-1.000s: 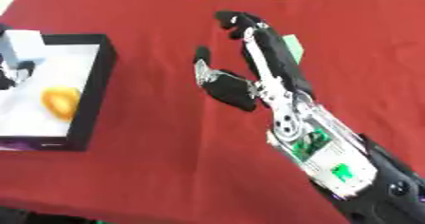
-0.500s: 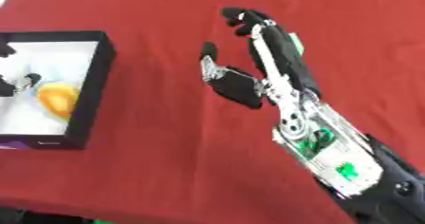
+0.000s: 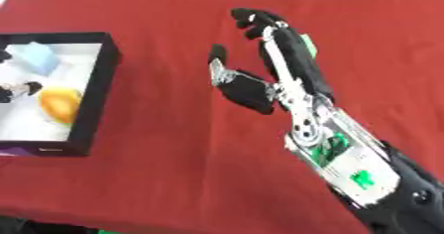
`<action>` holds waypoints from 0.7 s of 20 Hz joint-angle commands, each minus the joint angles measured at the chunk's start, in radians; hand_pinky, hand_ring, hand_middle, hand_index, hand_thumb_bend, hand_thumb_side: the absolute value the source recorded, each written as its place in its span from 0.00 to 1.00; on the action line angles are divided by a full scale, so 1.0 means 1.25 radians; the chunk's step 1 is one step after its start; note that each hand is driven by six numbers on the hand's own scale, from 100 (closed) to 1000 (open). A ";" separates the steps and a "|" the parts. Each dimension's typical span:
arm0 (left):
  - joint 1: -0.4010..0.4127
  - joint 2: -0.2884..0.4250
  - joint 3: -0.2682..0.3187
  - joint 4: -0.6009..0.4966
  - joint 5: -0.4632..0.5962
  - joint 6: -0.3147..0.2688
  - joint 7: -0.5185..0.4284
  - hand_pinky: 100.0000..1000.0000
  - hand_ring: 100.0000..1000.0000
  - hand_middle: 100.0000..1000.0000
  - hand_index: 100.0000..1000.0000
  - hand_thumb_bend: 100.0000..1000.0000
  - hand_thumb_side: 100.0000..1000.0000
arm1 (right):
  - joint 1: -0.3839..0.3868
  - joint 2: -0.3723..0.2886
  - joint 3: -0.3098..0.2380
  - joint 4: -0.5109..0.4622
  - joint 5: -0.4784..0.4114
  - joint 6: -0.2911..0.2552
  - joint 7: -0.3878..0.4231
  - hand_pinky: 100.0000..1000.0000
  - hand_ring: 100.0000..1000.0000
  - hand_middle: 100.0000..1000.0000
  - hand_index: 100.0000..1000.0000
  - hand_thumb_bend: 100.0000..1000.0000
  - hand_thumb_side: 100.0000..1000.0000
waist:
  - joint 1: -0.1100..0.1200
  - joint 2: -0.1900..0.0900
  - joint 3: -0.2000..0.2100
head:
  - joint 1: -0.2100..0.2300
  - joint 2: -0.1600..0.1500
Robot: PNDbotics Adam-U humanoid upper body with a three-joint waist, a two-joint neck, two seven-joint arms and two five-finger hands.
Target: Pick up the objects with one hand, pass them to the other hand, and then place them into the box on the other side of the table.
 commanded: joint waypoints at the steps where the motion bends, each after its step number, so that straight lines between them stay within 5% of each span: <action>1: 0.000 0.008 0.036 -0.073 0.060 0.005 0.053 0.90 0.78 0.69 0.77 0.00 0.60 | -0.008 -0.021 -0.020 -0.017 -0.003 -0.001 -0.010 0.77 0.77 0.75 0.85 0.00 0.31 | 0.001 -0.014 0.003 | -0.013 -0.005; 4: 0.019 -0.005 0.059 -0.165 0.172 -0.030 0.113 0.89 0.77 0.70 0.76 0.00 0.76 | -0.008 -0.032 -0.043 -0.017 -0.015 0.005 -0.016 0.77 0.77 0.74 0.85 0.00 0.33 | -0.001 -0.014 0.004 | -0.027 -0.007; 14: 0.058 -0.069 0.104 -0.305 0.485 -0.135 0.233 0.87 0.76 0.72 0.78 0.00 0.81 | -0.025 -0.122 -0.168 -0.017 -0.111 0.054 0.071 0.78 0.78 0.75 0.85 0.00 0.40 | -0.010 -0.016 0.005 | -0.063 -0.020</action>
